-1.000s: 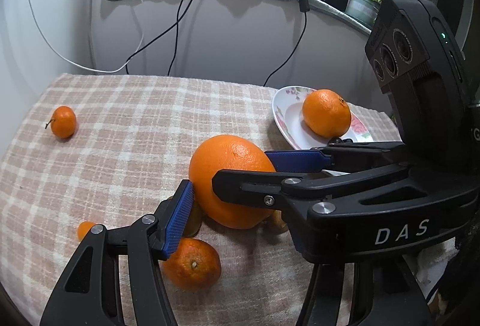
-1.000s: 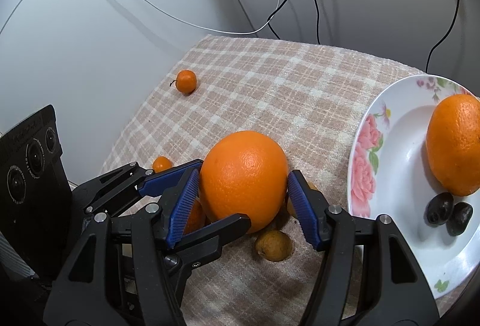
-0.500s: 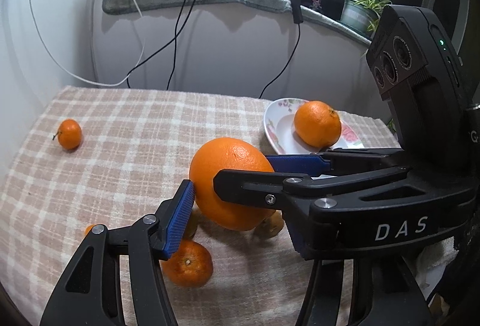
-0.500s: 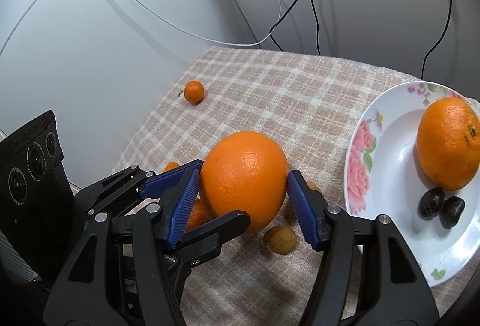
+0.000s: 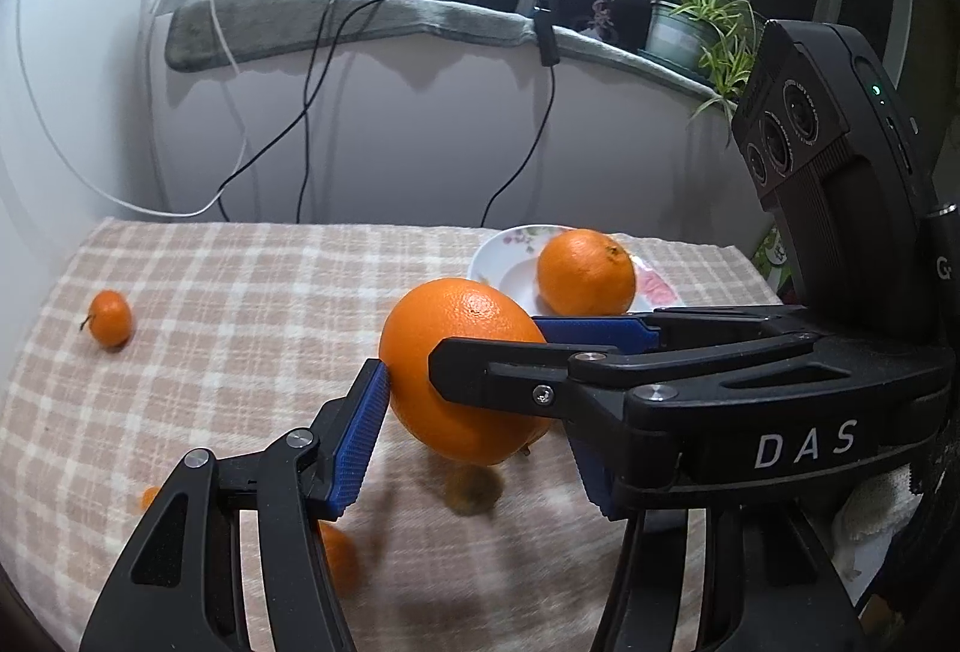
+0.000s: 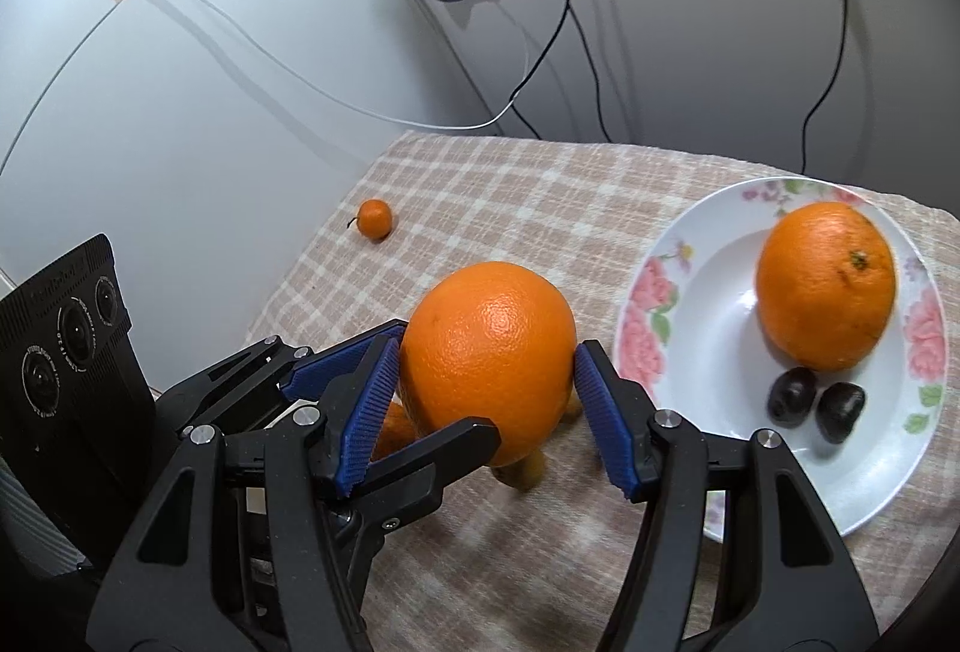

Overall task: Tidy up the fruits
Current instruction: 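Carry the second large orange with the right gripper over the white plate, then lower the orange onto the plate and open the right gripper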

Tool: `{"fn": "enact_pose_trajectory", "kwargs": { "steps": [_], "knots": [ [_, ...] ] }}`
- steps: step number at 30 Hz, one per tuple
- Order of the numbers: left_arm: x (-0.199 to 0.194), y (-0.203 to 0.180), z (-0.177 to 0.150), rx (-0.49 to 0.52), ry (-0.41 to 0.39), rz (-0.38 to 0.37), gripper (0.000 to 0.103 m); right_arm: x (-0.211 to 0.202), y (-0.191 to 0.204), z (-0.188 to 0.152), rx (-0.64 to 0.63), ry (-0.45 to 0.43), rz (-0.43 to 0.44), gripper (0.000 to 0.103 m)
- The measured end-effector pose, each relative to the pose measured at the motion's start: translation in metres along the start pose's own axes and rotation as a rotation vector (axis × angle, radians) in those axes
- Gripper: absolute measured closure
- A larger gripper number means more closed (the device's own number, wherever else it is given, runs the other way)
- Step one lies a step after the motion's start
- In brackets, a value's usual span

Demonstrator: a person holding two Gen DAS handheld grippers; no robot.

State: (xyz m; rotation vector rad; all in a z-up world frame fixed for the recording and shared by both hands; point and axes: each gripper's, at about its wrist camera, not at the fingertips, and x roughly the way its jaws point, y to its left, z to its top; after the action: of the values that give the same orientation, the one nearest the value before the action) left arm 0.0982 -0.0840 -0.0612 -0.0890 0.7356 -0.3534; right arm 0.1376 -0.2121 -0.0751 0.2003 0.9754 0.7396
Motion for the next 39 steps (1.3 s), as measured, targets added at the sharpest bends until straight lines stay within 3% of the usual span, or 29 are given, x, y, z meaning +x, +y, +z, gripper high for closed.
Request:
{"fn": "enact_pose_trajectory", "kwargs": {
  "steps": [20, 39],
  "knots": [
    [0.042, -0.036, 0.016, 0.037, 0.032, -0.061, 0.046, -0.024, -0.055, 0.004, 0.088, -0.037, -0.058, 0.039],
    [0.054, -0.039, 0.017, 0.05, 0.054, -0.055, 0.047, -0.025, -0.065, 0.004, 0.095, -0.036, -0.074, 0.04]
  ]
}}
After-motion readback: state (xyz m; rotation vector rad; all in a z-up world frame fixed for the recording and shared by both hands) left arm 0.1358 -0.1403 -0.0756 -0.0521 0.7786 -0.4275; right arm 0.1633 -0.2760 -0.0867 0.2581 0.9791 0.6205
